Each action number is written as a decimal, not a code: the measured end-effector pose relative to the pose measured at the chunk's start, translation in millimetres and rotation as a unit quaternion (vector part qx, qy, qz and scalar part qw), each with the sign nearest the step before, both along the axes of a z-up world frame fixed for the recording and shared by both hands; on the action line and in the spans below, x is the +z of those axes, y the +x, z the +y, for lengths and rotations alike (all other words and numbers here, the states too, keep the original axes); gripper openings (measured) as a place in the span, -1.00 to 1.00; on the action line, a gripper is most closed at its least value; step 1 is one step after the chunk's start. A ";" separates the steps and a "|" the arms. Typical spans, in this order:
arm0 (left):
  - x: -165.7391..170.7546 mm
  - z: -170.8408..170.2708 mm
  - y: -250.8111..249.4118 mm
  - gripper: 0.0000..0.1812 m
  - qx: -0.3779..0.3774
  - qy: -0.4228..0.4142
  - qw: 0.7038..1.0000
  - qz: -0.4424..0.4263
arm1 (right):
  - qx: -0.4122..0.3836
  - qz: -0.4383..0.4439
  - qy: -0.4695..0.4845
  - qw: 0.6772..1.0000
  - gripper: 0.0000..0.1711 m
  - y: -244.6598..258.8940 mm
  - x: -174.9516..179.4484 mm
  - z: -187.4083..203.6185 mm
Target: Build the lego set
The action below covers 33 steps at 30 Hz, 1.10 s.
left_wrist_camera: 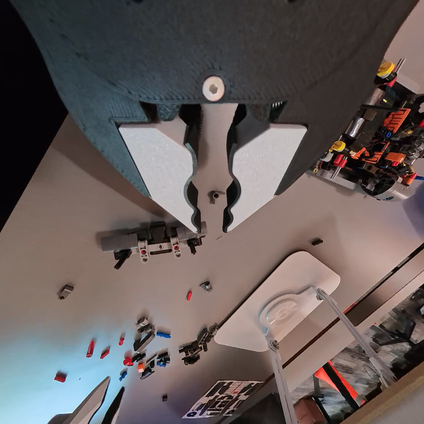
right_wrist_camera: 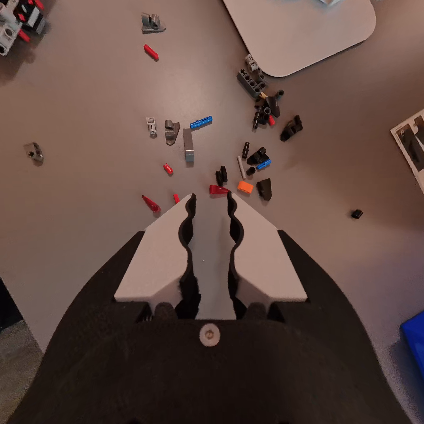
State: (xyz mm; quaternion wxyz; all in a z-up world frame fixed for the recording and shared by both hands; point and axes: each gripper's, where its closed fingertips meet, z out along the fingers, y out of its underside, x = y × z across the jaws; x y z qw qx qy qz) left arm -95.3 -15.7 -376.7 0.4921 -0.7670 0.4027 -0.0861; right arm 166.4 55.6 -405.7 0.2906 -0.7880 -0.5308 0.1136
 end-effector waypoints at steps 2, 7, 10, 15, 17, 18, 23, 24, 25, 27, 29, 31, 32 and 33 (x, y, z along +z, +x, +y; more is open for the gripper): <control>-0.2 -0.3 -0.7 -0.81 -0.001 0.000 1.000 -0.001 | -0.011 0.015 0.001 1.000 -0.70 0.3 1.0 -3.0; 0.2 0.9 -0.5 -0.81 -0.002 -0.001 1.000 -0.006 | -0.021 0.012 0.007 1.000 -0.69 2.3 0.2 -5.5; -0.7 0.8 -0.7 -0.81 -0.001 -0.001 1.000 -0.005 | -0.018 0.008 0.017 1.000 -0.79 2.0 1.6 -3.7; 0.2 2.2 -1.6 -0.81 0.003 0.000 1.000 -0.005 | -0.017 0.000 0.017 1.000 -0.77 2.5 -0.7 -1.5; 0.1 2.7 -1.4 -0.81 0.003 -0.001 1.000 -0.005 | -0.015 0.000 0.016 1.000 -0.77 1.4 -1.1 -1.8; -0.3 3.0 -1.4 -0.81 0.003 -0.001 1.000 -0.005 | -0.013 -0.003 0.017 1.000 -0.77 1.2 -1.5 -1.7; -1.1 4.2 -1.0 -0.82 0.003 -0.003 1.000 -0.004 | -0.007 -0.009 0.021 1.000 -0.77 -0.1 -1.1 -1.3; -1.0 4.5 -0.9 -0.82 0.003 -0.003 1.000 -0.004 | -0.008 -0.010 0.023 1.000 -0.77 0.3 -0.9 -0.5; -0.8 4.8 -0.8 -0.82 0.003 -0.002 1.000 -0.005 | -0.008 -0.011 0.024 1.000 -0.77 0.5 -0.6 0.1; -0.7 5.2 -0.5 -0.83 0.003 -0.003 1.000 -0.005 | -0.008 -0.010 0.025 1.000 -0.77 0.5 0.1 0.9; -0.2 5.8 -0.6 -0.83 0.004 -0.001 1.000 -0.005 | -0.009 -0.011 0.025 1.000 -0.77 0.7 0.6 1.8; 0.2 6.1 -0.4 -0.83 0.004 -0.002 1.000 -0.006 | -0.008 -0.010 0.026 1.000 -0.77 0.5 0.9 2.5; 0.3 6.4 -0.4 -0.83 0.004 -0.002 1.000 -0.006 | -0.008 -0.009 0.027 1.000 -0.77 0.2 1.2 2.8; 0.1 6.5 -0.4 -0.83 0.004 -0.002 1.000 -0.006 | -0.008 -0.009 0.027 1.000 -0.77 0.0 1.3 2.9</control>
